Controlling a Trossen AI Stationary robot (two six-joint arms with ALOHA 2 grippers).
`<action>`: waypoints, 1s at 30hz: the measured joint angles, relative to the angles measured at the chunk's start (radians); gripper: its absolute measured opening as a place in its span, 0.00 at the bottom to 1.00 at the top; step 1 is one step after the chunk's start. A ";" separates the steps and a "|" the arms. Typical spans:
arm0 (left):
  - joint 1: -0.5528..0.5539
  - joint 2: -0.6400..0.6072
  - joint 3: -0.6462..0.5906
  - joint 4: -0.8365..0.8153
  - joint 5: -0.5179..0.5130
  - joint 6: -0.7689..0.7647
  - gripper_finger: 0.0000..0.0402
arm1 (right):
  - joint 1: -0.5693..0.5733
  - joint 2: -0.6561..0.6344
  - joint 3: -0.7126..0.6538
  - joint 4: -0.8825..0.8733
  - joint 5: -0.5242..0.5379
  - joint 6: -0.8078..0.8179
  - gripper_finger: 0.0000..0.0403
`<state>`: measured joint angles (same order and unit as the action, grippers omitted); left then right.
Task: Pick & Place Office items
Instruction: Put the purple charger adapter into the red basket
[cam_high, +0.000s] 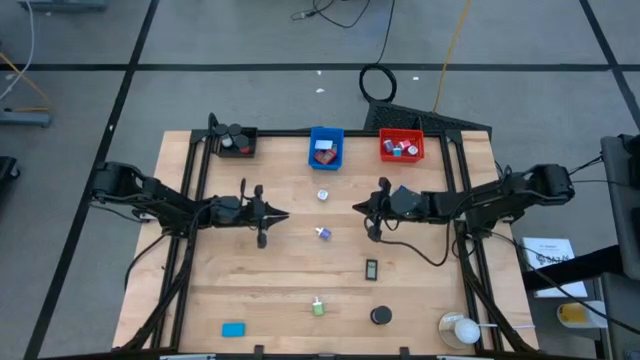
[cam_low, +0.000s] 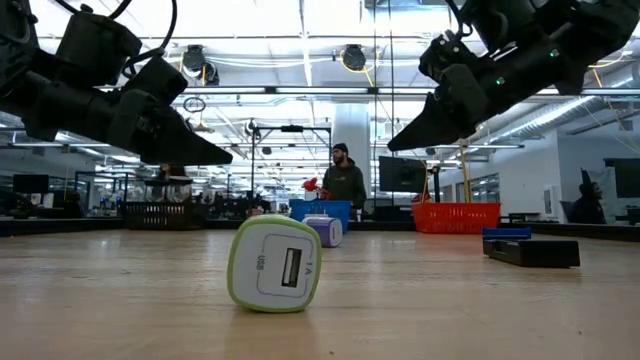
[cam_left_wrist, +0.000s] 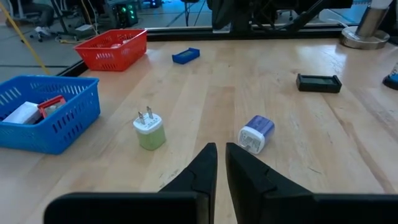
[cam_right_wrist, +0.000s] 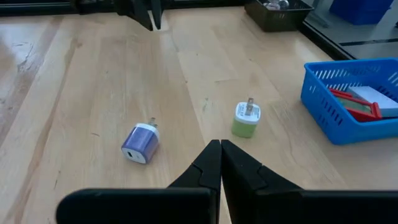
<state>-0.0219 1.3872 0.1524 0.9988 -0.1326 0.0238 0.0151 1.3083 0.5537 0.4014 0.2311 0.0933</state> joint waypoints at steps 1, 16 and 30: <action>0.000 0.000 0.000 -0.001 0.000 0.000 0.10 | 0.000 0.000 0.000 0.000 0.000 0.000 0.01; 0.000 0.000 0.000 0.000 0.000 -0.002 0.10 | 0.027 -0.001 0.052 -0.069 0.002 0.076 0.02; 0.000 0.000 0.000 0.000 0.000 -0.002 0.10 | 0.082 0.000 0.077 -0.070 0.033 0.046 0.02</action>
<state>-0.0219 1.3872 0.1528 0.9985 -0.1326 0.0216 0.0967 1.3079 0.6312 0.3309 0.2638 0.1388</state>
